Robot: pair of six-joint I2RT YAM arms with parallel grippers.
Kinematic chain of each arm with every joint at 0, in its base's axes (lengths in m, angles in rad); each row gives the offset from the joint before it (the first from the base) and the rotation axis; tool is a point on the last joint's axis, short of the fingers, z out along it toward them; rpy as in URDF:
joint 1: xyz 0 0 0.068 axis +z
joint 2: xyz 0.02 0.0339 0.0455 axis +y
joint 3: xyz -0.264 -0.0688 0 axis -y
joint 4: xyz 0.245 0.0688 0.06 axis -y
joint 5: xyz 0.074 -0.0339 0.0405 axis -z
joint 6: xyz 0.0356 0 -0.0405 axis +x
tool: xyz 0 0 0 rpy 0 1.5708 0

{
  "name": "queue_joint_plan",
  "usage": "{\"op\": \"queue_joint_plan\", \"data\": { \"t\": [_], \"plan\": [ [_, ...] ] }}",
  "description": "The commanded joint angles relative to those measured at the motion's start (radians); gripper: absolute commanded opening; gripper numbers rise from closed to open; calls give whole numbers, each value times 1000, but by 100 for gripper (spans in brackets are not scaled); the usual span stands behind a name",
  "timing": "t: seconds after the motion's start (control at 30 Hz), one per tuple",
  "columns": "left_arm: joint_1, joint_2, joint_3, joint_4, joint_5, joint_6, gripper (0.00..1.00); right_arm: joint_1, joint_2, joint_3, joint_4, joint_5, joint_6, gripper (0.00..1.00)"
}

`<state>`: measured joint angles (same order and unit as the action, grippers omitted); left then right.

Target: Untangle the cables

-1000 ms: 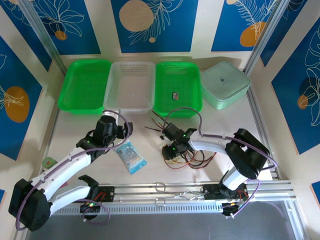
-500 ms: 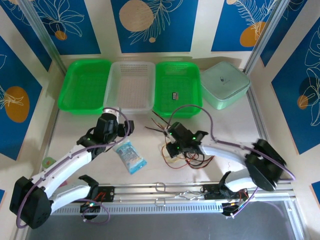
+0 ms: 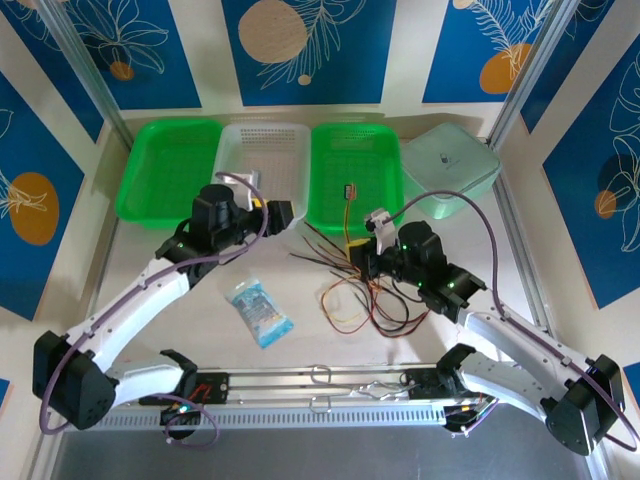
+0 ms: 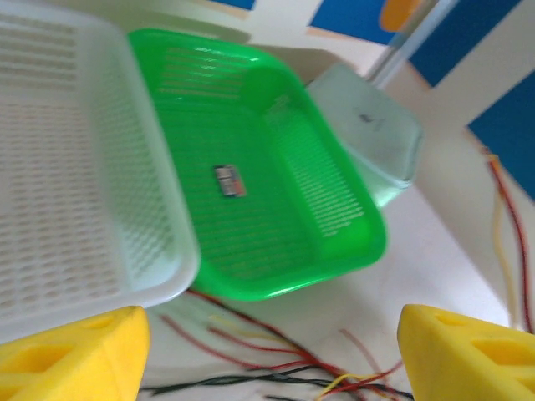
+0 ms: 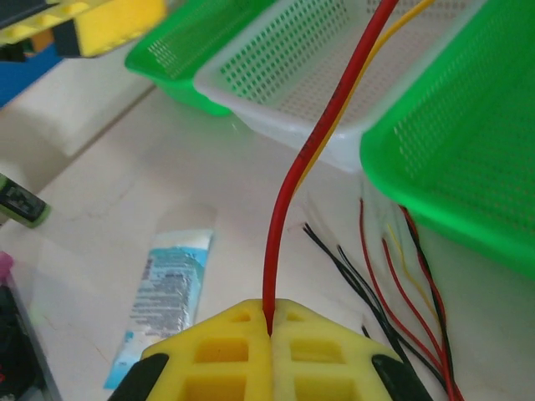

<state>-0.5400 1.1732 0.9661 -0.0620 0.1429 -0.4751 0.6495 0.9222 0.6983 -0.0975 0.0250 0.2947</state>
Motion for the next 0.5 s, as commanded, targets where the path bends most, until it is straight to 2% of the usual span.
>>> {"op": "queue_joint_plan", "data": {
  "t": [0.0, 0.07, 0.17, 0.23, 0.33, 0.47],
  "plan": [
    [-9, 30, 69, 63, 184, -60, 77, -24, 19, 76, 118, -115, -20, 2],
    [-9, 44, 78, 131, 245, -104, 74, -27, 60, 123, 123, -147, -31, 0],
    [-9, 68, 59, 304, 309, -211, 71, -29, 136, 210, 52, -156, 66, 0],
    [-9, 81, 37, 392, 321, -269, 68, -31, 177, 231, 71, -265, 75, 0],
    [-9, 103, 26, 452, 331, -328, 61, -25, 205, 219, 149, -318, 93, 0],
    [-8, 145, 33, 536, 393, -405, 49, -24, 223, 217, 183, -328, 110, 0]
  ]
}}
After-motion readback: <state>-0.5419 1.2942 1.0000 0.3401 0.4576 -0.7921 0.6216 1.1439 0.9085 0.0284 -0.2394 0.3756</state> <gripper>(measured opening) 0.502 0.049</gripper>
